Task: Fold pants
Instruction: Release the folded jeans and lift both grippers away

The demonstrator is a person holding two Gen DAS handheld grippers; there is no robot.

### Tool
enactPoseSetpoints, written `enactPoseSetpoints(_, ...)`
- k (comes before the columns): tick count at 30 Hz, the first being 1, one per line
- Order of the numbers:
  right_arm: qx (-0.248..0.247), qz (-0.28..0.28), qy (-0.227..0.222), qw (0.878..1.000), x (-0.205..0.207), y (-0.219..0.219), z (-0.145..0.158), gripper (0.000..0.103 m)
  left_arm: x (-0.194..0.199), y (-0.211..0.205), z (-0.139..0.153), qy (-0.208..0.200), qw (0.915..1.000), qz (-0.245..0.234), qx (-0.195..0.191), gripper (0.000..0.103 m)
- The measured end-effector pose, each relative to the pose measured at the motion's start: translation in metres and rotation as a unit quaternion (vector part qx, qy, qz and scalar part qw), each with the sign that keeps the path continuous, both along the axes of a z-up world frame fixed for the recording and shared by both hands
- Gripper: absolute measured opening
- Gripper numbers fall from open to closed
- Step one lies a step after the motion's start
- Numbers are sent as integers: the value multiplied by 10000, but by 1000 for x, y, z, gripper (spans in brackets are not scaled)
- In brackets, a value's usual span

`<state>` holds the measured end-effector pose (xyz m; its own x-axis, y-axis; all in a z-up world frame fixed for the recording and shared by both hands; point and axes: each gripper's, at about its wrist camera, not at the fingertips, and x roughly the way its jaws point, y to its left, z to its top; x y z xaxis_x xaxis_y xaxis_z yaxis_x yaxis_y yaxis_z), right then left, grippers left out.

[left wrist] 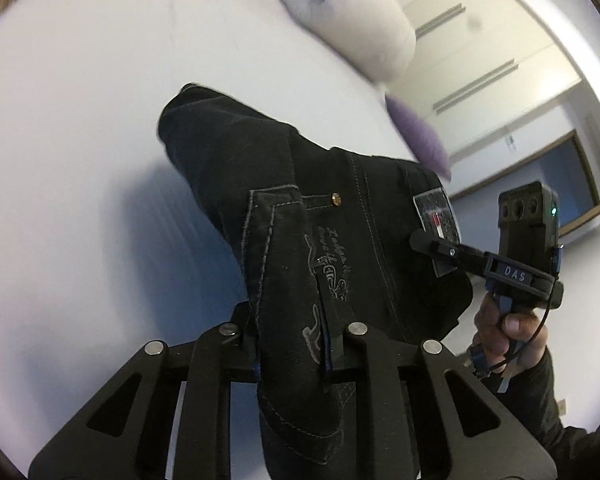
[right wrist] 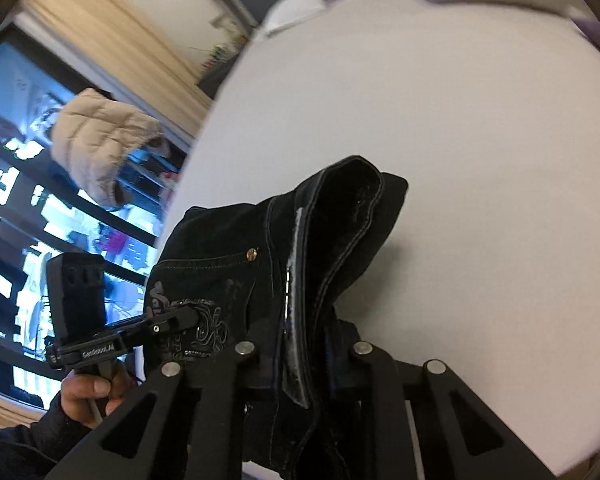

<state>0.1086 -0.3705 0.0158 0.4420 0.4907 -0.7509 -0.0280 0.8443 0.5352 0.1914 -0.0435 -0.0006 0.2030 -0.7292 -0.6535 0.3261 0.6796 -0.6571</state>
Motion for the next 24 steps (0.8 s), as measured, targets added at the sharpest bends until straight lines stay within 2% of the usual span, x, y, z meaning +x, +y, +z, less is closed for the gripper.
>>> enactPoseSetpoints(2,57,105,-127,9998,28,14,10,18,24,19,13,-151,9998,91,107,18)
enactPoseSetpoints(5,191,157,-74,9997,79,40,2,18,66,39,19,-316,9982,198,473,18)
enactPoseSetpoints(9,364,115,201,9991,136,69,-35,18,111,60,-2,-238,9958,332,816,19)
enactPoseSetpoints(12,529,-121,576,9969,160,80,-80,18,137,71,-33,2,9937,410,1043,22)
enactPoseSetpoints(14,584,-260,749,9951,164,80,-103,24,146,76,-59,211,9919,504,1145,29)
enactPoseSetpoints(16,708,-507,803,9930,160,73,-120,35,145,77,-72,212,9901,550,1276,46)
enactPoseSetpoints(18,1112,-598,686,9896,152,63,-127,40,142,82,-74,177,9905,634,1211,48)
enactPoseSetpoints(20,1149,-653,693,9888,144,58,-123,54,140,89,-68,183,9889,757,1268,62)
enactPoseSetpoints(21,958,-721,639,9907,140,58,-115,58,141,88,-60,69,9867,820,1403,65)
enactPoseSetpoints(22,643,-836,473,9933,132,57,-103,63,133,90,-49,-237,9835,891,1557,69)
enactPoseSetpoints(24,301,-887,-28,9956,113,57,-73,64,107,94,-14,-910,9746,1047,1759,76)
